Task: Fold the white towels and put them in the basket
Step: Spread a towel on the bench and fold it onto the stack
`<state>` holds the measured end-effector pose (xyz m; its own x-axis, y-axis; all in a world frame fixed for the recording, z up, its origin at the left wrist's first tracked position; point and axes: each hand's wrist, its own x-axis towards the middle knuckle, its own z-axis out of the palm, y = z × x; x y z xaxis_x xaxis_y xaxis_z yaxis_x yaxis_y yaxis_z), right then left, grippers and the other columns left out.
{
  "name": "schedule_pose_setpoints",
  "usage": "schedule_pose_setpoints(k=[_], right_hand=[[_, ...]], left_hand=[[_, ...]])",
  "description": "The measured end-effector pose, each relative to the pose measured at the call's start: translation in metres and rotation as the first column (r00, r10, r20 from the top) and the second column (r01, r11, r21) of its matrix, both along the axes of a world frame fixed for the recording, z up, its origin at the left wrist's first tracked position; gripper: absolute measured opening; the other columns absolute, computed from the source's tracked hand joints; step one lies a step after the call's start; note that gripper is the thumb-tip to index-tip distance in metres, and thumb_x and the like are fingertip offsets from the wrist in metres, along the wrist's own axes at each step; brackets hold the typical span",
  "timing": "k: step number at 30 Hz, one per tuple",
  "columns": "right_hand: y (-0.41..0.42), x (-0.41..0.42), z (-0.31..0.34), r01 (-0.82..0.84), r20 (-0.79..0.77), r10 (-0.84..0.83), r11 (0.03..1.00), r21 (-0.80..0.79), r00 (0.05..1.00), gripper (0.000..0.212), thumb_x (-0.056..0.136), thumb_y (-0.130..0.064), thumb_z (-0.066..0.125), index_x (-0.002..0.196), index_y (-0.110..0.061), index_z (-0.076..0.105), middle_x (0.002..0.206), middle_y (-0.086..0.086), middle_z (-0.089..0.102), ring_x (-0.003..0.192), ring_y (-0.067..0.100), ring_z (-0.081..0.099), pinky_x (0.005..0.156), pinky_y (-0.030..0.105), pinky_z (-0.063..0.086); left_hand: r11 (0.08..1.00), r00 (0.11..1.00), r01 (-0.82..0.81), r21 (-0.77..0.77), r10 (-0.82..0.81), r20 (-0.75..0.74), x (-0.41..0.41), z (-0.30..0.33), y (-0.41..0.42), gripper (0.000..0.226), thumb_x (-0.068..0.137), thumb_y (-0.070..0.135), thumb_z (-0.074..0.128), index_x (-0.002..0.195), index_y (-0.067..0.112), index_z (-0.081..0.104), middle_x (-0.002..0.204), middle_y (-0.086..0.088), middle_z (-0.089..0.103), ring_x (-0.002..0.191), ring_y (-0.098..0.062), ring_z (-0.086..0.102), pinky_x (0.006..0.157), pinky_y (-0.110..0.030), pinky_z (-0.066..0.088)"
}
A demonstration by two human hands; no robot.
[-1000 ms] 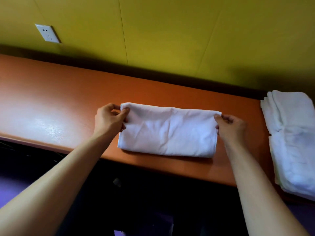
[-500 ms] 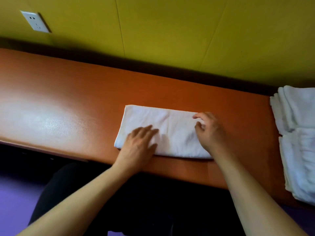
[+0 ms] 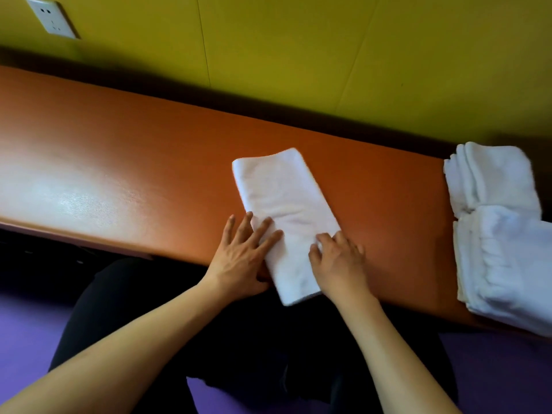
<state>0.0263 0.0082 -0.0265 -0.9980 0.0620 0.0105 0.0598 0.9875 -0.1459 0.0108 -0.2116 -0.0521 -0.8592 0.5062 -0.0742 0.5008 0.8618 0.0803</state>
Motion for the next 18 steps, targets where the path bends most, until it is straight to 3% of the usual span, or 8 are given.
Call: schedule_pose_setpoints(k=[2,4,6,9,12,14,16,18], right_hand=[[-0.007,0.016,-0.004,0.004,-0.031,-0.005,0.999,-0.051,1.0,0.033,0.087,-0.035,0.043,0.095,-0.015,0.069,0.086,0.007,0.061,0.081,0.034,0.064,0.077,0.042,0.042],[-0.009,0.025,-0.005,0.015,-0.018,-0.017,0.996,-0.084,1.0,0.031,0.087,-0.033,0.046,0.099,-0.015,0.069,0.089,0.008,0.061,0.085,0.034,0.064,0.078,0.042,0.041],[-0.007,0.026,-0.003,0.026,0.036,-0.022,0.994,-0.107,0.999,0.029,0.091,-0.031,0.051,0.109,-0.016,0.068,0.098,0.008,0.061,0.095,0.034,0.062,0.084,0.043,0.04],[-0.001,0.027,0.003,0.0,0.09,0.013,0.99,-0.142,0.996,0.037,0.093,-0.04,0.051,0.122,-0.021,0.063,0.11,0.004,0.059,0.109,0.031,0.057,0.091,0.043,0.036],[0.008,0.031,0.015,-0.027,0.159,0.063,0.975,-0.22,0.985,0.064,0.082,-0.078,0.038,0.125,-0.036,0.063,0.127,-0.015,0.055,0.122,0.015,0.048,0.102,0.038,0.032],[0.015,0.036,0.026,-0.014,0.193,0.113,0.892,-0.451,0.975,0.073,0.07,-0.092,0.04,0.116,-0.041,0.066,0.127,-0.025,0.057,0.122,0.001,0.05,0.109,0.034,0.035],[0.021,0.042,0.039,0.056,0.298,0.201,0.737,-0.674,0.933,0.068,0.065,-0.088,0.058,0.116,-0.045,0.064,0.125,-0.027,0.06,0.119,-0.01,0.052,0.108,0.029,0.042],[0.027,0.051,0.047,0.103,0.383,0.291,0.664,-0.741,0.877,0.068,0.063,-0.075,0.075,0.123,-0.049,0.058,0.128,-0.026,0.059,0.12,-0.011,0.052,0.105,0.022,0.043]], left_hand=[[1.0,0.999,-0.005,-0.003,0.004,-0.052,0.006,0.0,0.0,0.099,0.067,0.046,0.069,0.156,0.024,0.031,0.163,-0.013,0.029,0.146,-0.05,0.027,0.115,-0.068,0.023],[0.997,0.988,0.068,0.037,-0.062,-0.142,0.017,0.001,0.006,0.077,0.083,0.029,0.054,0.156,0.024,0.032,0.162,-0.014,0.032,0.144,-0.047,0.033,0.115,-0.062,0.029],[0.981,0.966,0.19,0.044,-0.179,-0.187,0.026,-0.002,0.011,0.066,0.088,0.027,0.043,0.154,0.025,0.039,0.157,-0.015,0.04,0.14,-0.044,0.042,0.113,-0.057,0.036],[0.959,0.96,0.253,0.128,-0.232,-0.158,0.028,-0.004,0.008,0.055,0.087,0.029,0.048,0.141,0.021,0.053,0.143,-0.013,0.055,0.129,-0.039,0.054,0.11,-0.05,0.043],[0.928,0.982,0.189,0.321,-0.182,-0.051,0.026,0.009,0.001,0.043,0.094,0.045,0.049,0.129,0.023,0.062,0.135,-0.002,0.063,0.126,-0.025,0.057,0.109,-0.038,0.043],[0.862,0.985,0.078,0.501,-0.144,0.094,0.028,0.027,-0.003,0.039,0.096,0.051,0.052,0.122,0.025,0.063,0.122,0.008,0.067,0.114,-0.015,0.061,0.1,-0.032,0.046],[0.791,0.965,-0.081,0.607,-0.091,0.247,0.03,0.039,-0.01,0.026,0.096,0.046,0.055,0.116,0.031,0.064,0.111,0.015,0.07,0.101,-0.007,0.065,0.087,-0.034,0.051],[0.733,0.948,-0.209,0.647,-0.012,0.319,0.032,0.047,-0.019,0.019,0.098,0.042,0.056,0.11,0.031,0.065,0.102,0.015,0.072,0.093,-0.006,0.068,0.082,-0.038,0.054]])
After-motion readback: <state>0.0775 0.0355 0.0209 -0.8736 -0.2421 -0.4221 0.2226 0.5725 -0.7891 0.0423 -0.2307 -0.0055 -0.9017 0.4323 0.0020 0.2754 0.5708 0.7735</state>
